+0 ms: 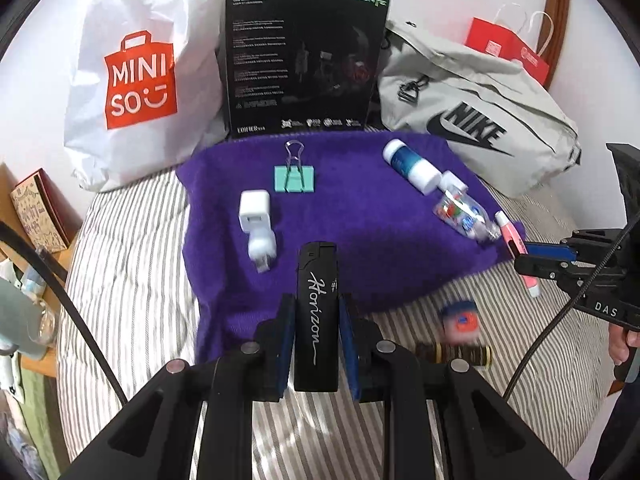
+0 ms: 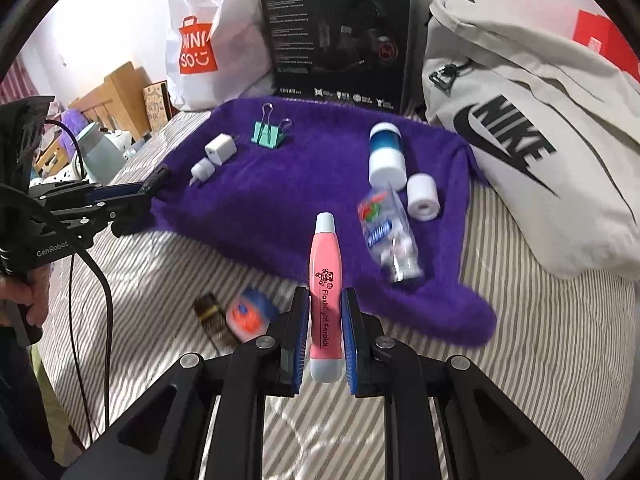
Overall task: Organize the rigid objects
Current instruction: 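Set the black case on the towel with the left tool while the right tool sets the pink tube there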
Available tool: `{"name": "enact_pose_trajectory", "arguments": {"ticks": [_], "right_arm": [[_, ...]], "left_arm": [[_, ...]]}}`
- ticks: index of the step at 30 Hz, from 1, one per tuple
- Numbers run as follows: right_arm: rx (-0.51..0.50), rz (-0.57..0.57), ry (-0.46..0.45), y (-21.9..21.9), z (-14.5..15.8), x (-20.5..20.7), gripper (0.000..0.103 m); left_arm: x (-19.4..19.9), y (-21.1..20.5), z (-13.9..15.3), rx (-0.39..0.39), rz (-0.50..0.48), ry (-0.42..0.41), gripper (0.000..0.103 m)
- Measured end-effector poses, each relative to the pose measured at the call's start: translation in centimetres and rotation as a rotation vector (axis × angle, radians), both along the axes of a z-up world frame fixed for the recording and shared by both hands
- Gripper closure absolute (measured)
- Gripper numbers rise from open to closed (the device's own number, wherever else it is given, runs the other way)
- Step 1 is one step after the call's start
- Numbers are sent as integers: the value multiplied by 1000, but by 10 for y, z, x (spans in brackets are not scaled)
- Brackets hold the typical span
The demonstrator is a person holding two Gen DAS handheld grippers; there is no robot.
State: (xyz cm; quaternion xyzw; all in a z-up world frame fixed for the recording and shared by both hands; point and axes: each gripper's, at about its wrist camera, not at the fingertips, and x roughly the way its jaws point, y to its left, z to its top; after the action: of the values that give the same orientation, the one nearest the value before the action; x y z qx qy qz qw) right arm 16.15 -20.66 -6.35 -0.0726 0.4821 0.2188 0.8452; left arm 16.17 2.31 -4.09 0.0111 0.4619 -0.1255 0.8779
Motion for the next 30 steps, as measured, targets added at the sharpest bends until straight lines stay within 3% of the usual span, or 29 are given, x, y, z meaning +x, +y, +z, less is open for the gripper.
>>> {"name": "enact_pose_trajectory", "arguments": {"ticks": [7, 16, 30], "right_arm": [[33, -36, 21, 3, -4, 31, 87], [5, -18, 49, 19, -19, 67, 87], [-50, 22, 96, 37, -50, 87, 87]], "left_arm": [[33, 0, -5, -10, -1, 10, 82], [74, -5, -24, -21, 0, 36, 82], [110, -19, -50, 1, -27, 87, 82]]}}
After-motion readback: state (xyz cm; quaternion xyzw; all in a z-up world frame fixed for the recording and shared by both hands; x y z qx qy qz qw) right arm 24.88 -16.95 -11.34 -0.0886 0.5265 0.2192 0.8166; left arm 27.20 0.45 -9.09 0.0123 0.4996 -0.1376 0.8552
